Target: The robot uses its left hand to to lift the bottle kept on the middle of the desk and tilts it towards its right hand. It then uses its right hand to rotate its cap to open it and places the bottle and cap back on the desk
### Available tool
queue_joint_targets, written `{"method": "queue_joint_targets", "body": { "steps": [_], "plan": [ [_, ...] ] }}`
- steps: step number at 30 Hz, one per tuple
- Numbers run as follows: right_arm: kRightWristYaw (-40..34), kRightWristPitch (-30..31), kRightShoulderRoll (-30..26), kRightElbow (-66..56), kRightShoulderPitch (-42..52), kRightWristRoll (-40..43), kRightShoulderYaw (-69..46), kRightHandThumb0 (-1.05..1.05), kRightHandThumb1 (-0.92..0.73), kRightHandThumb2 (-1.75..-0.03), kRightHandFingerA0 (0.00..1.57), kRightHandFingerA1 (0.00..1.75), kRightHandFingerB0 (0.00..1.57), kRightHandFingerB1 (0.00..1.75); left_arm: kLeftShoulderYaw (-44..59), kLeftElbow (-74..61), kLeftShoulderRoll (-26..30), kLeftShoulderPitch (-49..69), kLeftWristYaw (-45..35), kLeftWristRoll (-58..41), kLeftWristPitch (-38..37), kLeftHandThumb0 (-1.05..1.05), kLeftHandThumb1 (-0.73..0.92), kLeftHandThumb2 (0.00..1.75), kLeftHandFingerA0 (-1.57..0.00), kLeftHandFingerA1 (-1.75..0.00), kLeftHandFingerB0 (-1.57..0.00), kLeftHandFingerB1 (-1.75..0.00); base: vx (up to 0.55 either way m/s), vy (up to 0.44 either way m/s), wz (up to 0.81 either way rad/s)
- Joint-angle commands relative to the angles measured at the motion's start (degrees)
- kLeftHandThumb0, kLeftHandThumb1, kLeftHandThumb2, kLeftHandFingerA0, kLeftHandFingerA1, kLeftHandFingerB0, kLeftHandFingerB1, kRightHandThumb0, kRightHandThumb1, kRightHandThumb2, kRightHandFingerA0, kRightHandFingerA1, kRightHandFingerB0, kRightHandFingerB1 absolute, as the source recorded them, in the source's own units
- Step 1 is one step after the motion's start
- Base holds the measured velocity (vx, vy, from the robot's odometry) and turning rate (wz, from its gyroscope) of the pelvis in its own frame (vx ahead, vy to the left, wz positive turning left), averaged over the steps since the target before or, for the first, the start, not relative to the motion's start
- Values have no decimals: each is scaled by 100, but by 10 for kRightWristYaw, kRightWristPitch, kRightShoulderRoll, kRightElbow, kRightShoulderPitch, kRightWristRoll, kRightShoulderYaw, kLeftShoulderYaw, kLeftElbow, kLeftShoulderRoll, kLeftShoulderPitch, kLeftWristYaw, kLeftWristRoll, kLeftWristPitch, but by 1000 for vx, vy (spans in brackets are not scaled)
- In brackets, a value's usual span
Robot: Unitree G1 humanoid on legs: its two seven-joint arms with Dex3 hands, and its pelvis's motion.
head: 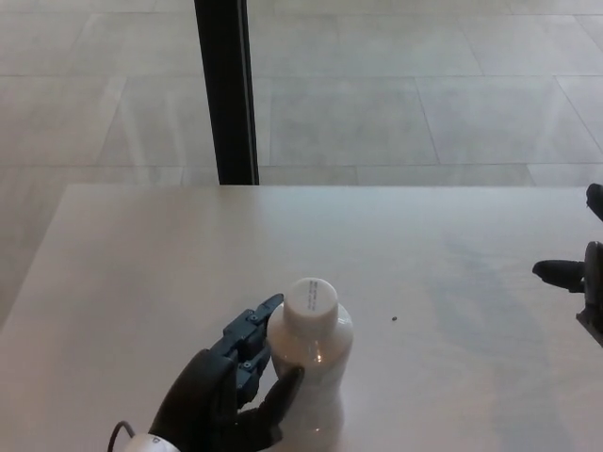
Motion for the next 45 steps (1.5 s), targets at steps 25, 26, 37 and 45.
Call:
{"method": "queue_joint_targets", "body": {
  "steps": [25, 26, 37, 45],
  "plan": [
    [-7, -67, 5, 27, 7, -15, -11, -67, -76, -63, 55, 100, 37, 36, -89, 54, -61, -47, 60, 116, -19, -105, 66, 63, 0, 0, 0, 0, 0, 0, 0],
    [-7, -72, 6, 29, 6, -13, -11, -65, -75, -63, 56, 101, 37, 36, -88, 55, -67, -50, 63, 116, -21, -105, 66, 63, 0, 0, 0, 0, 0, 0, 0],
    [-15, -52, 8, 20, 3, -8, -14, -56, -74, -63, 58, 103, 38, 36, -77, 100, -208, -29, 262, 190, -72, -56, 66, 64, 0, -11, 0, 0, 0, 0, 0],
    [-27, -41, 13, 12, -3, -11, -12, -52, -57, -97, 74, 97, 31, 53, -98, 135, -260, -35, 333, 192, -85, -24, 82, 61, -68, -173, 0, -22, 0, 0, 0]
  ]
}}
